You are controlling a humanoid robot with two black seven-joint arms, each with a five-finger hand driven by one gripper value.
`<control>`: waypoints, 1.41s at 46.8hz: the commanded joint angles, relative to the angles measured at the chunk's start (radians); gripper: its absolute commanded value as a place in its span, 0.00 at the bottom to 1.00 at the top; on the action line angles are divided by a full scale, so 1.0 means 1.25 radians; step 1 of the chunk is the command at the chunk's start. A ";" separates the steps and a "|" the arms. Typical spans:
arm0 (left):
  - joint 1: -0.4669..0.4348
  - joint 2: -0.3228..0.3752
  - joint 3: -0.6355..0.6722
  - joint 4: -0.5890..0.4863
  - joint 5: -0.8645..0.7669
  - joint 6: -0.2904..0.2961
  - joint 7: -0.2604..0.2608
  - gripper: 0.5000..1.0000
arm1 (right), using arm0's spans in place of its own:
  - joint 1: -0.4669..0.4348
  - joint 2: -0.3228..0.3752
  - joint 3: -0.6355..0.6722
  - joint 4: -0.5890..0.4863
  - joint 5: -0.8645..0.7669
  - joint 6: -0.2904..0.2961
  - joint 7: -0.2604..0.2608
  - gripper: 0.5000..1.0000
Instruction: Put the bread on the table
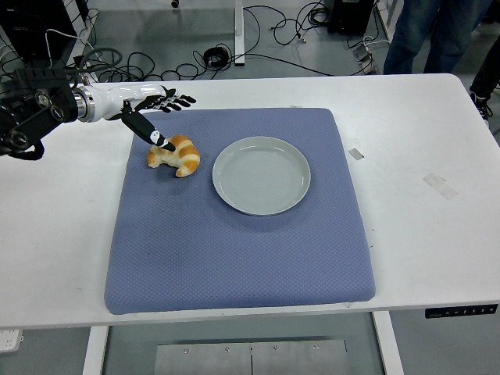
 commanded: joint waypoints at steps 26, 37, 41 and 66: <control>0.045 0.053 -0.236 0.004 -0.192 0.013 -0.005 0.95 | 0.044 0.000 -0.001 0.006 -0.006 -0.010 -0.001 1.00; 0.084 0.045 -0.343 0.004 -0.286 0.013 -0.006 0.95 | 0.012 0.000 -0.002 0.000 -0.006 -0.010 -0.001 1.00; 0.085 0.045 -0.378 0.004 -0.288 0.012 -0.007 0.95 | 0.010 0.000 -0.001 0.001 -0.006 -0.010 -0.001 1.00; 0.165 0.017 -0.476 0.008 -0.372 0.087 0.005 0.95 | 0.015 0.000 0.010 0.002 0.002 -0.009 -0.001 1.00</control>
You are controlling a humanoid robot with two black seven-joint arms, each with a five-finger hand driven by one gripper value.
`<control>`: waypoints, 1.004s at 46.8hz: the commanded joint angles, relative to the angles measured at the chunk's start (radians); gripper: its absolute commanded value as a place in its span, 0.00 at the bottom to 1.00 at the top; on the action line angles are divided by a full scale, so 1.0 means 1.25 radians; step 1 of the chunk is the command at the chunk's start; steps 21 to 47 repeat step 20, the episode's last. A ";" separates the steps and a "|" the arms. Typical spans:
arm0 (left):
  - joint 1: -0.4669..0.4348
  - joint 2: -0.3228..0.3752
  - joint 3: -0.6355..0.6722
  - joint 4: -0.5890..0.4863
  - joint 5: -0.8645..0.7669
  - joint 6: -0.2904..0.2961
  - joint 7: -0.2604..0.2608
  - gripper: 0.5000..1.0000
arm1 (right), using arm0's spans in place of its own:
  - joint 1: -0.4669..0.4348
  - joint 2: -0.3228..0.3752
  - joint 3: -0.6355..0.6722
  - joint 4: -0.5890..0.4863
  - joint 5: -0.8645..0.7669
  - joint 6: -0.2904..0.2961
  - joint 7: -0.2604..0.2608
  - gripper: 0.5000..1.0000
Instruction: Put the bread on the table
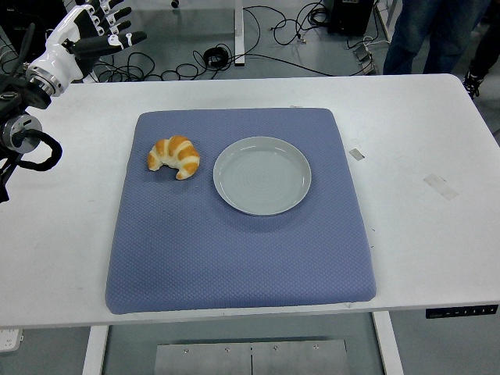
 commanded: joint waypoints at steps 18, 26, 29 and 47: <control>0.049 -0.028 -0.029 0.002 -0.027 0.032 0.009 0.95 | 0.001 0.000 0.002 0.002 0.002 -0.001 0.000 1.00; 0.049 -0.028 -0.031 0.002 -0.027 0.032 0.009 0.95 | 0.001 0.000 0.002 0.002 0.002 -0.001 0.000 1.00; 0.049 -0.028 -0.031 0.002 -0.027 0.032 0.009 0.95 | 0.001 0.000 0.002 0.002 0.002 -0.001 0.000 1.00; 0.049 -0.028 -0.031 0.002 -0.027 0.032 0.009 0.95 | 0.001 0.000 0.002 0.002 0.002 -0.001 0.000 1.00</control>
